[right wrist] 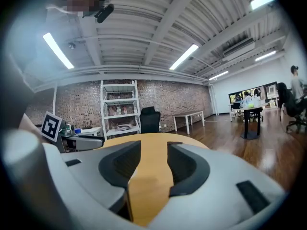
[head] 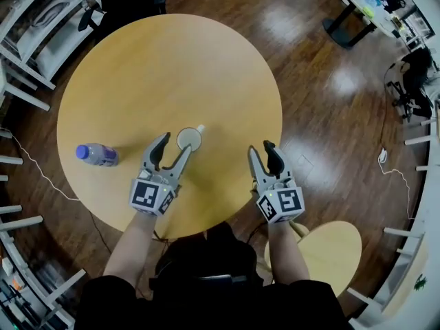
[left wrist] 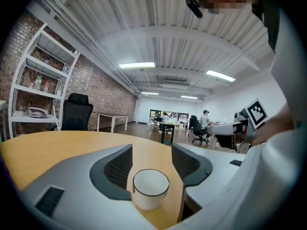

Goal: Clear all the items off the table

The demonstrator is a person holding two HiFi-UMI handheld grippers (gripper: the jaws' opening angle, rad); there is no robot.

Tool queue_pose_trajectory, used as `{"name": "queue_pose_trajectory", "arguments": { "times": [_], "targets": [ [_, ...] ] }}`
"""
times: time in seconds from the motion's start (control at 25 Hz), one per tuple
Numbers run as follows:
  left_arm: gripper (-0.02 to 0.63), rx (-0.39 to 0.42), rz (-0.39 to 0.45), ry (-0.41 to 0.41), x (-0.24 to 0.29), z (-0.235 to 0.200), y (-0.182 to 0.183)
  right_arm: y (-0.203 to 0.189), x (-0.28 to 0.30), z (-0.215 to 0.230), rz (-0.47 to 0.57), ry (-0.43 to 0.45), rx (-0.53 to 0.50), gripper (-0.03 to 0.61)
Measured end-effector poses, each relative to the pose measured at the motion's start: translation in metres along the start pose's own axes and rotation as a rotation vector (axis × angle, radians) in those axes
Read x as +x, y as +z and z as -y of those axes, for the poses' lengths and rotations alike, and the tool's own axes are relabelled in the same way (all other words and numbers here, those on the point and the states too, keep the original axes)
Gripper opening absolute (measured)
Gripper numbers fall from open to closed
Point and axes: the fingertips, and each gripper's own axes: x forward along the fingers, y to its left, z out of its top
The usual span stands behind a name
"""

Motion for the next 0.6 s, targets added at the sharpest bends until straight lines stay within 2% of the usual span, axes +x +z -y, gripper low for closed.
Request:
{"name": "queue_pose_trajectory", "arguments": {
  "times": [0.12,0.28,0.48,0.52,0.6],
  "targets": [
    [0.203,-0.009,0.038,-0.012,-0.018,0.002,0.023,0.023,-0.014,-0.009,0.054,-0.018,-0.004,0.178],
    [0.199,0.008,0.082,-0.044,-0.034,-0.002,0.056,0.056,-0.024,-0.027,0.128,-0.029,-0.028,0.172],
    [0.199,0.011,0.130,-0.051,-0.067,0.008,0.085,0.080,-0.067,-0.042,0.187,-0.056,-0.058,0.056],
    [0.199,0.016,0.134,-0.051,-0.072,0.009,0.087,0.082,-0.075,-0.043,0.203,-0.069,-0.056,0.004],
    [0.199,0.026,0.147,-0.052,-0.077,0.004,0.093,0.089,-0.084,-0.042,0.239,-0.096,-0.054,0.003]
  ]
}}
